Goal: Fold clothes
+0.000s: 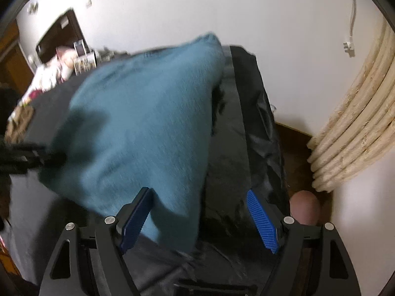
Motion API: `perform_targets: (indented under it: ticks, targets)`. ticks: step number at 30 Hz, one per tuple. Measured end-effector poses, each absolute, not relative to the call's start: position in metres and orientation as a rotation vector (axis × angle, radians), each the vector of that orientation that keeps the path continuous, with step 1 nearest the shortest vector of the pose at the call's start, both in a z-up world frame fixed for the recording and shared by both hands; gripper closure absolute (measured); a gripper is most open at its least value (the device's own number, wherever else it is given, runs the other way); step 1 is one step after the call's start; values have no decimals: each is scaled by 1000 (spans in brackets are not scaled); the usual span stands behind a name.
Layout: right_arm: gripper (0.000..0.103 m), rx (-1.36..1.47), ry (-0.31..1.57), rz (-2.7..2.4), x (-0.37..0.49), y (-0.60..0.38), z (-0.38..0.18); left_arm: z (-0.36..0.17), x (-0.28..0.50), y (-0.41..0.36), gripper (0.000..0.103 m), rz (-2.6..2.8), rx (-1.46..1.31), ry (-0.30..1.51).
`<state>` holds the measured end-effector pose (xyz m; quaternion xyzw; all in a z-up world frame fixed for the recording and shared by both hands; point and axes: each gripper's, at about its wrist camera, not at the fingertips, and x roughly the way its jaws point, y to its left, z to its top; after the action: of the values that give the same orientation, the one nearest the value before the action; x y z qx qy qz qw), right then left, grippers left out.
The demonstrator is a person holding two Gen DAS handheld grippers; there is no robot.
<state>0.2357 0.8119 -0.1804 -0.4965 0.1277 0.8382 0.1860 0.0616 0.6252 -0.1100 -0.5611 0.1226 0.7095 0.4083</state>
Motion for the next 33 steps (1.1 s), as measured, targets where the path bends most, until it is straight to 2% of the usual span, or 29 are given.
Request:
perform_targets:
  ticks: [8,11,21,28,33]
  targets:
    - [19,-1451,226,2328,235,807,-190,-122,56,619,34,1772,-1427,258]
    - [19,-1467,243,2314,234,809,-188,-118,55,621,32,1783,-1432,257]
    - [19,-1327,179,2400,206,796,-140,-102,53,621,32,1824,-1416,242]
    - [19,-1409,93,2375,168,793,-165,-116,54,622,25,1835,-1439,267]
    - [9,-1392,137,2350,169,797,-171,-118,54,623,22,1849,-1442,268]
